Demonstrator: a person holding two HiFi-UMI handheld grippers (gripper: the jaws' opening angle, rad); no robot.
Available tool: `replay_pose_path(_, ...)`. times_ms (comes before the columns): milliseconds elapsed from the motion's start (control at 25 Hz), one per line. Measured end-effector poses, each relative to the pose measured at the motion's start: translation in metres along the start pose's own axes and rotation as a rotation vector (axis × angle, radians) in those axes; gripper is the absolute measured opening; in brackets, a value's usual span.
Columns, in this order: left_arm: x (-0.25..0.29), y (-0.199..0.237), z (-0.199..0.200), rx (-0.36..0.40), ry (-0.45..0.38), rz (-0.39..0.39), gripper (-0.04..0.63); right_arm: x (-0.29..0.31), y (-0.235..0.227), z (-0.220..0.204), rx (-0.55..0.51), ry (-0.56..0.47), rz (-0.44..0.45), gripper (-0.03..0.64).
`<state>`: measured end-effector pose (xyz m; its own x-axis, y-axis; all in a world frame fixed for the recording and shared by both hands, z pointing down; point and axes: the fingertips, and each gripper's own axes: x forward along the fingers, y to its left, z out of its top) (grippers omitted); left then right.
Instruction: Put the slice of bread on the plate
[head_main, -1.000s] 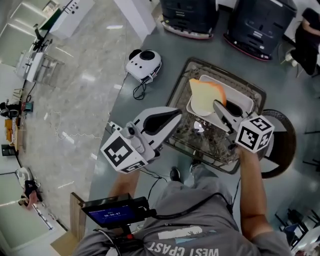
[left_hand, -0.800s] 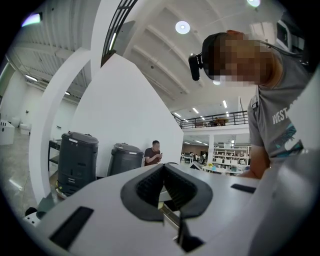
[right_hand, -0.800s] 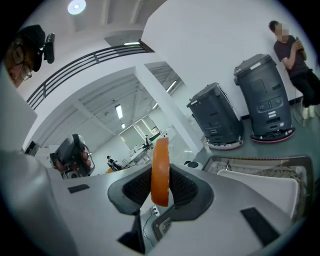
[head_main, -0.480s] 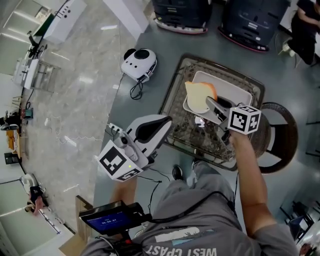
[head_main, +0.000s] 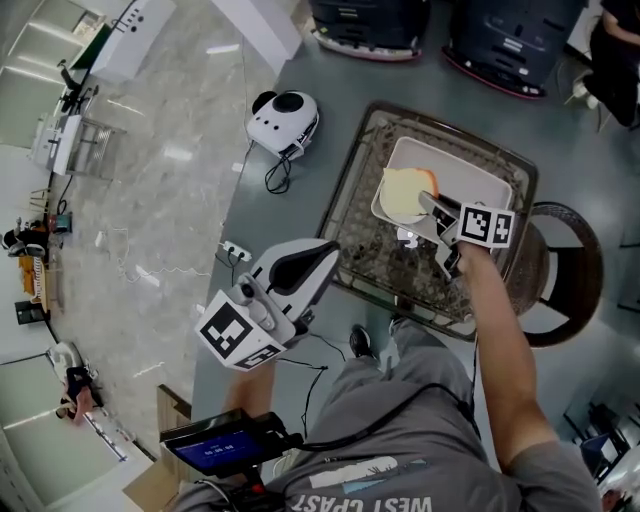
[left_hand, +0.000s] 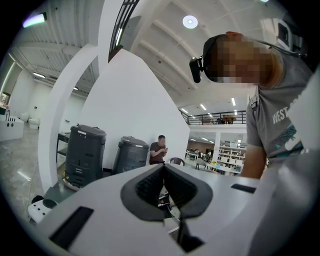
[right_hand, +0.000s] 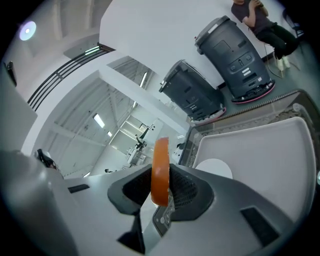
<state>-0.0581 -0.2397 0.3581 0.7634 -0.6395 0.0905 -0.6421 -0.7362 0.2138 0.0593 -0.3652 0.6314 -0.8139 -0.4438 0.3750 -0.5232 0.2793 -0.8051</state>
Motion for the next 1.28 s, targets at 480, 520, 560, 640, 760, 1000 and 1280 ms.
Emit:
replay_pose_path(480, 0.004, 0.000, -0.018, -0.024, 0.043, 0.024, 0.008, 0.024, -0.045, -0.014, 0.105, 0.039, -0.005, 0.089)
replay_pose_path(520, 0.004, 0.000, -0.020, -0.027, 0.046, 0.025, 0.009, 0.026, -0.048, -0.015, 0.114, 0.040, -0.005, 0.089)
replay_pose_path(560, 0.004, 0.000, -0.022, -0.029, 0.048, 0.027, 0.009, 0.028, -0.052, -0.016, 0.123, 0.042, -0.006, 0.089)
replay_pose_path(640, 0.003, 0.001, -0.027, -0.036, 0.055, 0.033, 0.009, 0.033, -0.059, -0.020, 0.140, 0.045, -0.008, 0.089)
replay_pose_path(760, 0.002, 0.001, -0.033, -0.046, 0.064, 0.038, 0.009, 0.038, -0.067, -0.026, 0.163, 0.054, -0.016, 0.089)
replay_pose_path(1000, 0.000, 0.000, -0.037, -0.062, 0.072, 0.038, 0.009, 0.047, -0.083, -0.035, 0.211, 0.069, -0.037, 0.089)
replay_pose_path(1280, 0.002, 0.003, -0.041, -0.082, 0.084, 0.042, 0.009, 0.058, -0.102, -0.041, 0.274, 0.093, -0.059, 0.089)
